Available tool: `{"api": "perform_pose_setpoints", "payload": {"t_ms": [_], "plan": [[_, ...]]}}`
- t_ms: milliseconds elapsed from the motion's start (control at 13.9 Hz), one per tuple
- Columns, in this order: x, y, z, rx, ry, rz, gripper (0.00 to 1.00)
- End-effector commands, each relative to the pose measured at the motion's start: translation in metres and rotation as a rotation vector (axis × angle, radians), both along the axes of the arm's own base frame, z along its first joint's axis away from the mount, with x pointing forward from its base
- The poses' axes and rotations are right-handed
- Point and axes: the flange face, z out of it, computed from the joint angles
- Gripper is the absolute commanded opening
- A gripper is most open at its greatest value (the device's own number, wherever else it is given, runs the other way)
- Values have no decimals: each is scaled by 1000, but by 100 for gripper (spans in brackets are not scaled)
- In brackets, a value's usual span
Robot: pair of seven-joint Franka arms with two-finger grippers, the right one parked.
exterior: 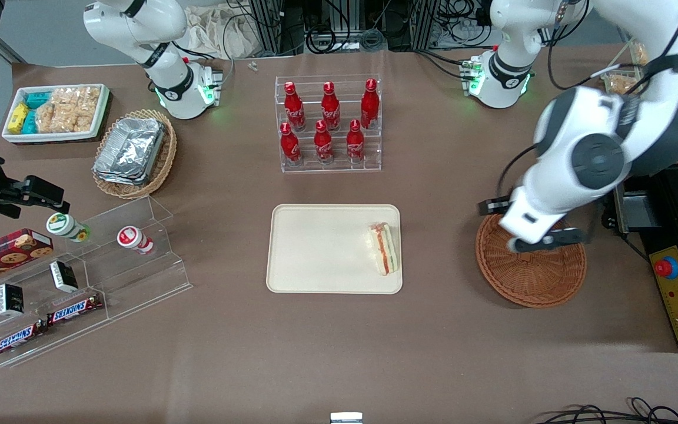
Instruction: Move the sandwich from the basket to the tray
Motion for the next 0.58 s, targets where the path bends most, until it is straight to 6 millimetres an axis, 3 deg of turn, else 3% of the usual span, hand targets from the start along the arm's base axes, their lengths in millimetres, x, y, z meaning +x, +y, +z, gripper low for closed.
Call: {"api": "perform_pose_setpoints", "payload": {"t_ms": [0, 144, 288, 504], "plan": [[-27, 51, 24, -29, -2, -86, 100], [-25, 62, 32, -32, 24, -160, 100], [-9, 79, 50, -42, 56, -190, 100], [8, 83, 67, -52, 46, -238, 100]]}}
